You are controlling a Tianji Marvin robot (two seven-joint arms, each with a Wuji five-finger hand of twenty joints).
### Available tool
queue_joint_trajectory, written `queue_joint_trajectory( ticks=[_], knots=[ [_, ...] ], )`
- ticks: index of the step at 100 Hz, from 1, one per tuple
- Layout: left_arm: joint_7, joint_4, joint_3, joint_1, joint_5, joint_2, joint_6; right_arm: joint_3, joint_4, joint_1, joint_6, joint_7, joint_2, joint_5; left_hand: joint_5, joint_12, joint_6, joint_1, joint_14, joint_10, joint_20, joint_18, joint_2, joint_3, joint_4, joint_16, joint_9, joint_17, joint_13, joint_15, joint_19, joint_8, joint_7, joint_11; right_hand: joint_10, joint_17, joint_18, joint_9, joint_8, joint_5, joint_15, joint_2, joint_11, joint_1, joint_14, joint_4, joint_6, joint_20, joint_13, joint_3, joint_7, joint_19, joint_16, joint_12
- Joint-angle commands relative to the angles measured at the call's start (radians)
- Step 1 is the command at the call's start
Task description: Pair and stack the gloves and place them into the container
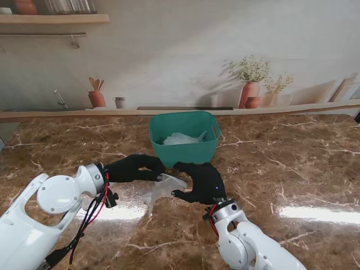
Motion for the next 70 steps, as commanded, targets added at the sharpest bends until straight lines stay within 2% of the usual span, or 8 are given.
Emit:
queue_joint_trajectory(
  ticks=[1,4,8,11,15,25,44,70],
  knots=[
    [-0.009,-0.004,0.001,0.009,0.007,0.001,-0.005,0.013,0.003,-0.009,-0.001,0.022,-0.027,0.035,-0.006,0.018,-0.002,0.041,0.019,0.001,-0.008,-0.003,0.057,0.019,0.022,0.013,0.035,-0.007,0.031,0.039,0.022,0.016,0.010,0.001,-0.040,0.017,-0.007,0.039,0.055,0.076,0.028,-0.018,0.033,-0.008,-0.027,-0.024,-0.093,0.028,0.036,0.201,0.065,0.047,0.024,0.039],
    [-0.012,-0.005,-0.001,0.009,0.011,0.002,-0.005,0.019,0.001,-0.015,-0.013,0.019,-0.032,0.062,-0.007,0.019,0.000,0.041,0.021,0.001,-0.009,-0.002,0.058,0.020,0.022,0.014,0.035,-0.007,0.031,0.040,0.021,0.015,0.010,0.001,-0.041,0.016,-0.006,0.054,0.073,0.115,0.039,-0.020,0.036,-0.047,-0.025,-0.051,-0.138,0.029,0.042,0.327,0.087,0.058,0.028,0.045],
    [-0.015,-0.006,-0.002,0.010,0.019,0.003,-0.007,0.029,-0.004,-0.023,-0.035,0.016,-0.039,0.094,-0.008,0.020,-0.002,0.040,0.020,0.002,-0.009,-0.001,0.058,0.020,0.022,0.015,0.037,-0.006,0.034,0.042,0.022,0.015,0.010,0.002,-0.041,0.014,-0.004,0.070,0.077,0.154,0.048,-0.007,0.039,-0.057,-0.022,-0.108,-0.179,0.032,0.046,0.370,0.116,0.067,0.034,0.049],
    [-0.016,-0.006,-0.004,0.011,0.023,0.004,-0.007,0.039,-0.010,-0.031,-0.048,0.015,-0.042,0.108,-0.008,0.022,-0.003,0.040,0.021,0.000,-0.009,0.000,0.057,0.020,0.022,0.015,0.038,-0.006,0.034,0.042,0.023,0.015,0.010,0.003,-0.041,0.012,-0.004,0.087,-0.028,0.169,0.056,-0.008,0.037,-0.044,-0.020,-0.194,-0.235,0.035,0.048,0.365,0.269,0.075,0.039,0.054],
    [-0.018,-0.006,-0.005,0.013,0.025,0.004,-0.005,0.052,-0.020,-0.041,-0.059,0.016,-0.042,0.113,-0.009,0.023,-0.003,0.039,0.021,-0.001,-0.008,0.000,0.058,0.020,0.023,0.016,0.038,-0.007,0.033,0.042,0.024,0.014,0.009,0.003,-0.046,0.016,-0.002,0.134,-0.147,0.240,0.072,0.017,0.040,-0.040,-0.021,-0.230,-0.300,0.043,0.059,0.354,0.470,0.093,0.047,0.057],
    [-0.018,-0.012,-0.011,0.019,0.039,0.005,-0.002,0.094,-0.062,-0.074,-0.093,0.041,-0.037,0.123,-0.010,0.028,-0.004,0.038,0.023,-0.003,-0.008,0.006,0.058,0.020,0.023,0.019,0.041,-0.006,0.036,0.044,0.026,0.013,0.010,0.007,-0.039,0.024,0.001,0.240,-0.193,0.336,0.105,0.120,0.069,-0.066,-0.012,-0.218,-0.283,0.056,0.087,0.343,0.548,0.121,0.065,0.075],
    [-0.009,-0.055,-0.032,0.048,0.052,0.005,-0.004,0.166,-0.156,-0.138,-0.143,0.126,-0.018,0.121,-0.012,0.040,-0.007,0.035,0.028,-0.003,0.019,0.042,0.058,0.022,0.023,0.026,0.046,-0.009,0.048,0.048,0.084,0.010,0.010,0.008,-0.042,0.059,0.016,0.348,-0.058,0.405,0.167,0.097,0.116,-0.043,-0.007,-0.190,-0.199,0.079,0.142,0.400,0.589,0.210,0.098,0.159],
    [0.001,-0.134,-0.073,0.109,0.055,0.005,-0.021,0.265,-0.300,-0.237,-0.203,0.231,0.001,0.116,-0.009,0.068,-0.002,0.034,0.051,0.005,0.045,0.117,0.052,0.022,0.023,0.042,0.078,0.035,0.089,0.070,0.218,0.002,0.017,0.032,-0.001,0.121,0.046,0.430,0.034,0.457,0.288,0.059,0.144,-0.051,0.016,-0.164,-0.160,0.129,0.223,0.459,0.605,0.338,0.155,0.198]
  ],
)
